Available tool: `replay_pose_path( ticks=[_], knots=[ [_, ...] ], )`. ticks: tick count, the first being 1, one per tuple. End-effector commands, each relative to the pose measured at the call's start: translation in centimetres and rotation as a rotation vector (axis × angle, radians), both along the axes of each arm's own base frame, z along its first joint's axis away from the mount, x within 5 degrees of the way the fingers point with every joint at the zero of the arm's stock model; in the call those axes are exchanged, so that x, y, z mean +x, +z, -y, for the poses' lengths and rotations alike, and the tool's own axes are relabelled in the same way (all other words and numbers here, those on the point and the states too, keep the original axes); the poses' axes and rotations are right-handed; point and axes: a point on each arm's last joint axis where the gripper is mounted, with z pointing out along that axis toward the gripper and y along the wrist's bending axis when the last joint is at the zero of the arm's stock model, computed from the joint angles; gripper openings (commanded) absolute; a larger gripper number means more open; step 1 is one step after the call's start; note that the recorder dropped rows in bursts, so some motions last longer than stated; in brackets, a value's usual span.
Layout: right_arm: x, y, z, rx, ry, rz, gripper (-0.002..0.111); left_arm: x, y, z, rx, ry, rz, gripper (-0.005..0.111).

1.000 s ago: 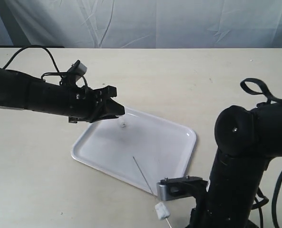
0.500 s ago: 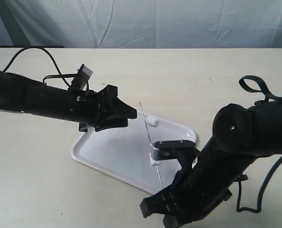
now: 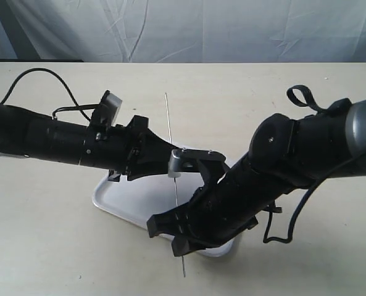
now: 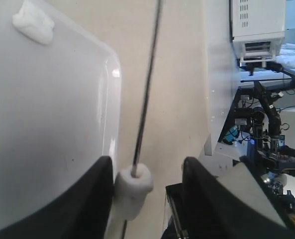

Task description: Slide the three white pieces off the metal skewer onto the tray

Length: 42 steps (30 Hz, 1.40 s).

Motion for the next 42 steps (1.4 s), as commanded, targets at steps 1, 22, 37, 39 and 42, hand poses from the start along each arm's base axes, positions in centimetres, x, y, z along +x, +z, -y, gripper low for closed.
replay_pose_path(
  ticks=[1,22,37,39,42],
  knots=[
    [0.6,0.5,-0.5,0.026,0.005,0.024,-0.001,0.0,0.2,0.1,-0.032,-0.001,0.003,0.042],
    [1.0,0.6,-0.6,0.030,-0.004,0.064,-0.001,-0.2,0.1,0.1,-0.018,-0.023,0.007,0.022],
    [-0.1,0.7,-0.6,0.035,0.060,-0.037,-0.001,0.1,0.0,0.0,-0.007,0.002,0.031,0.021],
    [-0.4,0.7,-0.6,0.036,0.080,-0.067,-0.001,0.2,-0.2,0.0,0.016,0.013,0.039,0.021],
    [-0.8,0.8,-0.5,0.035,0.101,-0.094,-0.001,0.4,-0.4,-0.2,0.050,0.025,0.055,0.021]
  ],
)
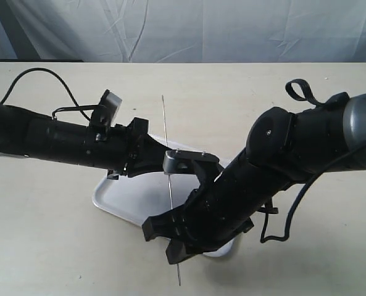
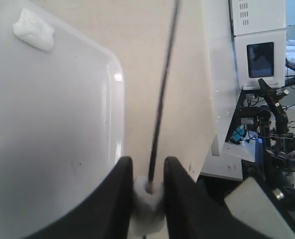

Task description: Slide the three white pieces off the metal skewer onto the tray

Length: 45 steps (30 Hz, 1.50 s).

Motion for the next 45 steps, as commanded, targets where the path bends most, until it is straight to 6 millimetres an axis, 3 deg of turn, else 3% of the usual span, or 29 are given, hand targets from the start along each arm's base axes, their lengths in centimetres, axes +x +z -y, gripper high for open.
replay_pose_path(
  ticks=[1,20,29,31,34,37,41,42,45],
  knots=[
    [-0.5,0.2,0.0,0.002,0.046,-0.046,-0.001,0.3,-0.4,-0.1,0.036,0.032,0.014,0.021],
    [-3.3,0.3,2.0,-0.187,0.187,-0.338,-0.001,1.0,-1.5,-0.9,0.186,0.115,0.031,0.021],
    [-4.2,0.6,3.6,-0.355,0.262,-0.444,-0.001,1.6,-2.0,-1.4,0.268,0.152,0.062,0.021],
    [-4.0,0.7,4.3,-0.414,0.269,-0.405,-0.001,1.8,-1.8,-1.3,0.266,0.150,0.078,0.022],
    [-4.2,1.4,6.1,-0.526,0.280,-0.309,-0.001,1.8,-1.6,-1.1,0.249,0.131,0.093,0.035],
    [-4.2,2.4,7.5,-0.599,0.274,-0.208,-0.001,1.7,-1.6,-1.1,0.243,0.130,0.090,0.041],
    [-3.2,2.1,6.8,-0.538,0.226,-0.089,-0.001,1.7,-1.6,-1.1,0.244,0.125,0.091,0.041],
    [-2.6,1.8,6.4,-0.500,0.199,-0.026,-0.001,1.6,-1.4,-1.1,0.249,0.108,0.101,0.039],
    [-1.1,-0.1,5.3,-0.454,0.175,0.070,-0.001,1.2,-0.3,-1.2,0.270,0.056,0.163,0.019]
  ],
)
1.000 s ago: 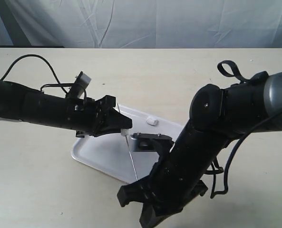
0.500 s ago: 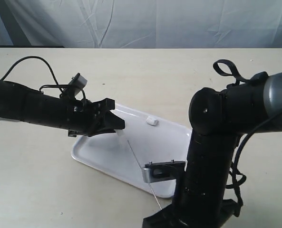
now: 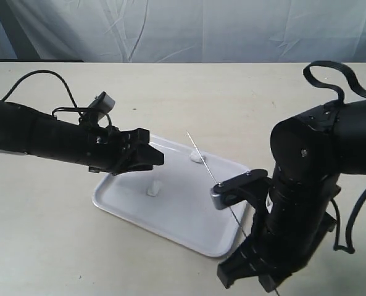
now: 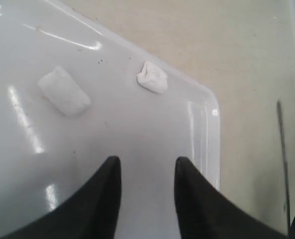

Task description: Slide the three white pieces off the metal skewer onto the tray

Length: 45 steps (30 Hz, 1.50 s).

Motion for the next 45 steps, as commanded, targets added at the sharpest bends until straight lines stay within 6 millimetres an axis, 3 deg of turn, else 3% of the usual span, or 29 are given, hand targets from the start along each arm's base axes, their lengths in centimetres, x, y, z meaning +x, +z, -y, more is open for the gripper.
replay_pose_path(
  ticks=[1,5,8,14,19,25,29,35,45],
  knots=[
    [1.6,-2.3,-1.0,0.046,0.009,0.097,-0.001,-0.3,1.7,0.0,0.017,-0.071,0.071,0.015],
    [2.7,-4.6,-1.9,0.035,0.029,0.099,-0.001,-0.8,3.1,-0.1,0.041,-0.124,0.128,0.002],
    [3.7,-5.6,-2.9,0.030,0.039,0.088,-0.001,-1.3,3.6,-0.3,0.054,-0.133,0.143,0.000],
    [5.3,-5.0,-5.2,0.088,0.079,0.068,0.010,-2.0,3.3,-1.2,0.138,-0.090,0.152,0.000],
    [5.6,-4.4,-5.5,0.085,0.088,0.047,0.021,-2.6,3.5,-2.3,0.248,-0.046,0.198,0.000],
    [5.4,-4.0,-5.2,0.064,0.110,0.030,0.021,-3.3,5.4,-3.4,0.340,-0.010,0.315,0.000],
    [5.5,-2.4,-5.1,0.088,0.129,0.088,0.021,-4.5,7.3,-4.7,0.425,0.052,0.416,0.000],
    [5.9,1.9,-4.9,0.192,0.149,0.284,0.021,-6.9,9.8,-7.0,0.514,0.192,0.539,0.000],
    [5.0,12.0,-3.1,0.445,0.152,0.710,0.021,-13.2,13.8,-10.7,0.511,0.481,0.755,0.000]
  ],
)
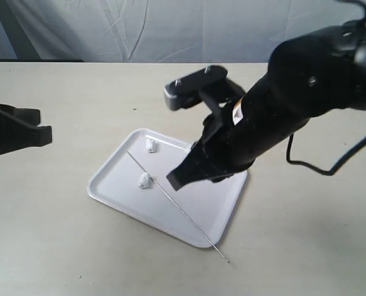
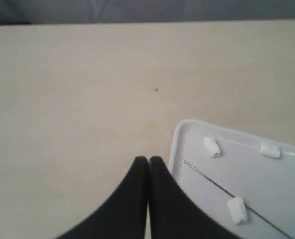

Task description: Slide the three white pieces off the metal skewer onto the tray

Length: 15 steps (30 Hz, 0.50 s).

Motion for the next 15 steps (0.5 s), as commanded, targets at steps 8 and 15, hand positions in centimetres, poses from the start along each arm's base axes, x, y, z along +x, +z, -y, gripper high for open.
replay_pose_path(
  ticks=[8,15],
  knots=[
    [-3.2,8.9,5.1,0.171,-0.062,0.380,0.021,-7.4,4.4,-3.9,-0.115,0.193,0.387,0.000],
    [-6.1,9.8,10.0,0.155,-0.204,0.515,0.021,-8.9,1.4,-5.0,-0.209,0.302,0.347,0.000]
  ],
)
